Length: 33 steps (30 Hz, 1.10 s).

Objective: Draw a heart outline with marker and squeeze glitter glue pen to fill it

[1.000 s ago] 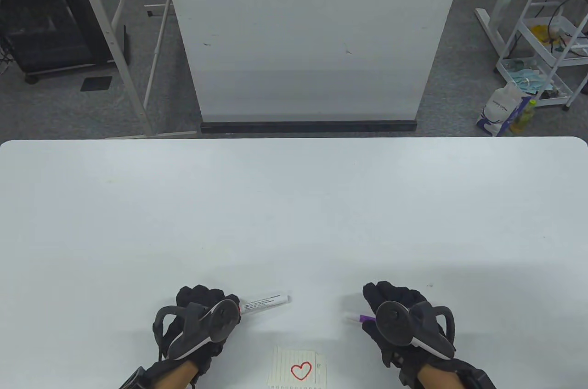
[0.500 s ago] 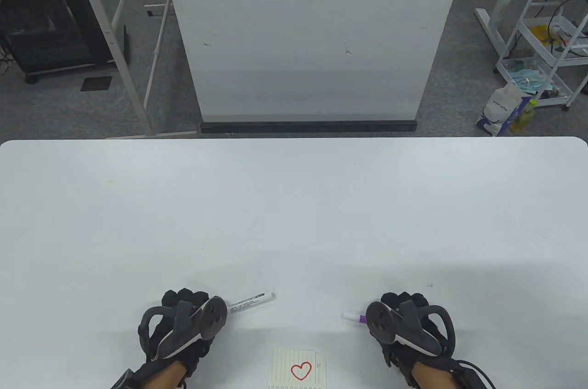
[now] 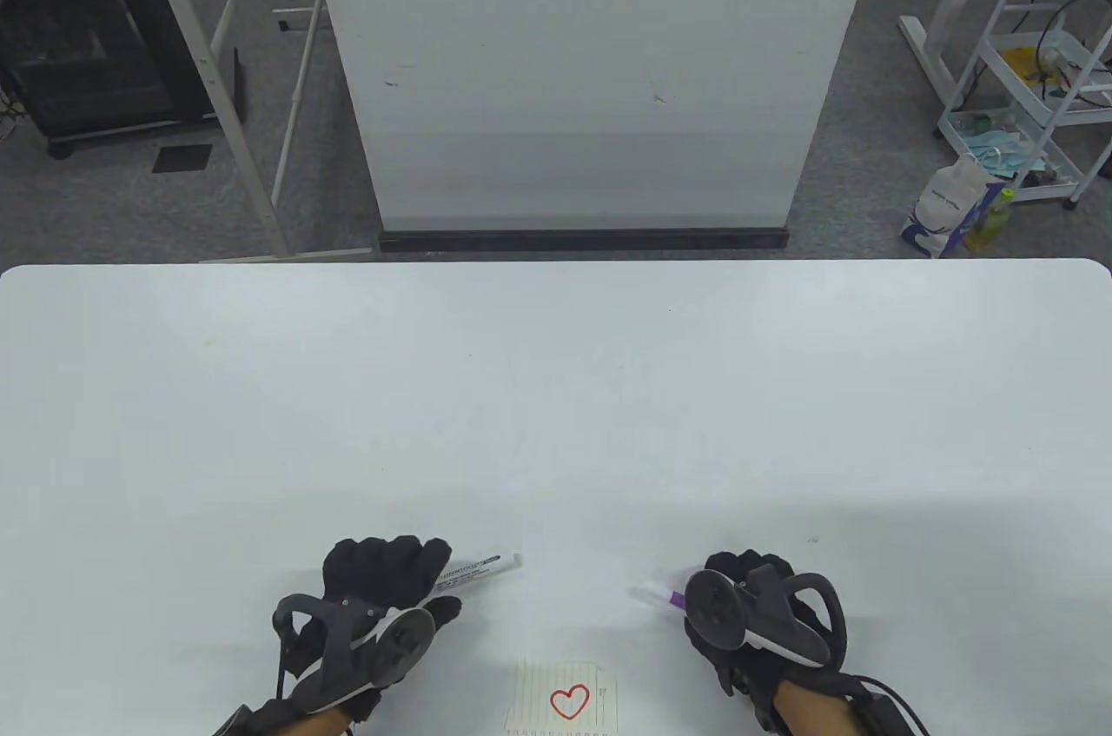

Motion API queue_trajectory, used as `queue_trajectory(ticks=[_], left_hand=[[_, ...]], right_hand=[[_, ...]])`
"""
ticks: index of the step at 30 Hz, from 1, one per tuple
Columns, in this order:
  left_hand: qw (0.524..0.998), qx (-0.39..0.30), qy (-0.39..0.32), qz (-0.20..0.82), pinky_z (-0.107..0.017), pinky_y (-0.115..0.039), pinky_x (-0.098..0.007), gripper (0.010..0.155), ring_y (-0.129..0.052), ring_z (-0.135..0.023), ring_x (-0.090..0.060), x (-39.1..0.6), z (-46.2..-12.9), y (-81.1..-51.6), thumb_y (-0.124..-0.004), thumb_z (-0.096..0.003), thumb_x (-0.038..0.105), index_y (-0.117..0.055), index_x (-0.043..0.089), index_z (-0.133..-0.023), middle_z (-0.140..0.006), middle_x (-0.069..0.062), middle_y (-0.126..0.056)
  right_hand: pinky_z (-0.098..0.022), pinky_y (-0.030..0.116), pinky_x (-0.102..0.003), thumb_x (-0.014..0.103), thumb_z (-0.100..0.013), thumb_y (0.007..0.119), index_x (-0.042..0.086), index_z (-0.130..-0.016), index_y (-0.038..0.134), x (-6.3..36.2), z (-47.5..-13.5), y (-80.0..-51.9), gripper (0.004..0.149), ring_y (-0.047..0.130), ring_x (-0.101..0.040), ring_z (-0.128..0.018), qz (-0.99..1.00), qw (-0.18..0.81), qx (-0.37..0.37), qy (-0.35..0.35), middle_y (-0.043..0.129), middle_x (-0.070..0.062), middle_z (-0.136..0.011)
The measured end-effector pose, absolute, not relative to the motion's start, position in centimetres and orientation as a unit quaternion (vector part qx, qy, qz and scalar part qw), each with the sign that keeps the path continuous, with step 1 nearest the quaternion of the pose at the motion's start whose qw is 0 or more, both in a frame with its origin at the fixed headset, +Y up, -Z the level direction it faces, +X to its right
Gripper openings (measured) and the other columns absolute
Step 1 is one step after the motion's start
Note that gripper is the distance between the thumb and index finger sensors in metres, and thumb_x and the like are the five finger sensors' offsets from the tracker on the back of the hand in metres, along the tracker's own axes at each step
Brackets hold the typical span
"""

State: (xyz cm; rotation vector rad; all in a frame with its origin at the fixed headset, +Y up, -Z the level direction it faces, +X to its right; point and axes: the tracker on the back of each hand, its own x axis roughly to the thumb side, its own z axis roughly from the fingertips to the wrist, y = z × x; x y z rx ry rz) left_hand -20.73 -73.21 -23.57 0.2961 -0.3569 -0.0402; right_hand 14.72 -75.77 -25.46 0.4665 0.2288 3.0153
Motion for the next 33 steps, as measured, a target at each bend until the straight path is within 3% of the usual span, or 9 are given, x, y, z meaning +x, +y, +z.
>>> queue_trajectory(ticks=[11,16,19,23,26,30,33], left_hand=[[0.947,0.138,-0.269,0.104,-0.062,-0.071,-0.059,0.063,-0.093,-0.068,-0.028,-15.6,-20.5,-71.8,-0.086,-0.0401,0.056,-0.075,0.031,-0.097,-0.090,-0.002,-0.089],[0.944,0.122,-0.298,0.073,-0.060,-0.073,-0.057,0.065,-0.096,-0.066,-0.028,-11.6,-19.6,-71.9,-0.088,-0.0391,0.053,-0.075,0.026,-0.097,-0.088,-0.003,-0.091],[0.943,0.173,-0.282,0.031,-0.059,-0.074,-0.056,0.059,-0.097,-0.063,-0.027,-10.6,-19.1,-71.5,-0.086,-0.0400,0.053,-0.080,0.027,-0.092,-0.083,-0.001,-0.094],[0.943,0.172,-0.278,0.058,-0.060,-0.073,-0.056,0.067,-0.096,-0.065,-0.027,-10.5,-19.0,-71.7,-0.086,-0.0400,0.054,-0.071,0.027,-0.099,-0.088,-0.002,-0.090],[0.933,0.190,-0.299,0.060,-0.058,-0.077,-0.053,0.046,-0.100,-0.059,-0.024,-10.3,-19.0,-72.3,-0.086,-0.0422,0.048,-0.083,0.035,-0.086,-0.077,0.004,-0.097],[0.930,0.182,-0.310,0.076,-0.059,-0.075,-0.055,0.044,-0.099,-0.060,-0.025,-10.8,-19.2,-72.2,-0.085,-0.0411,0.050,-0.086,0.037,-0.083,-0.076,0.004,-0.098],[0.920,0.203,-0.333,0.023,-0.060,-0.075,-0.056,0.042,-0.100,-0.061,-0.024,-10.9,-19.0,-72.3,-0.080,-0.0425,0.052,-0.087,0.037,-0.081,-0.073,0.005,-0.100]], right_hand=[[-0.065,0.059,-0.063,0.048,-0.038,0.081,0.023,-0.079,0.081,10.3,-22.8,-72.9,0.048,0.085,-0.034,-0.074,0.956,0.116,0.268,0.009,0.079,-0.013,-0.091],[-0.066,0.057,-0.063,0.047,-0.039,0.082,0.022,-0.080,0.082,9.9,-22.4,-73.0,0.048,0.083,-0.035,-0.074,0.946,0.134,0.293,0.022,0.079,-0.014,-0.091],[-0.066,0.058,-0.063,0.048,-0.039,0.080,0.023,-0.079,0.082,9.8,-22.3,-73.2,0.048,0.084,-0.034,-0.074,0.945,0.115,0.304,0.020,0.079,-0.013,-0.091],[-0.066,0.057,-0.063,0.048,-0.039,0.080,0.023,-0.080,0.081,9.7,-22.0,-73.3,0.048,0.083,-0.034,-0.074,0.937,0.142,0.317,0.034,0.078,-0.013,-0.091],[-0.066,0.057,-0.063,0.048,-0.039,0.081,0.023,-0.080,0.081,9.6,-21.6,-73.2,0.048,0.083,-0.034,-0.074,0.934,0.144,0.325,0.031,0.078,-0.013,-0.092],[-0.066,0.058,-0.062,0.048,-0.040,0.078,0.023,-0.080,0.080,9.7,-21.3,-73.2,0.047,0.084,-0.033,-0.074,0.931,0.152,0.332,0.027,0.078,-0.013,-0.091],[-0.065,0.060,-0.061,0.048,-0.040,0.077,0.024,-0.080,0.079,10.0,-21.4,-73.1,0.047,0.085,-0.032,-0.073,0.929,0.166,0.330,0.021,0.078,-0.013,-0.091]])
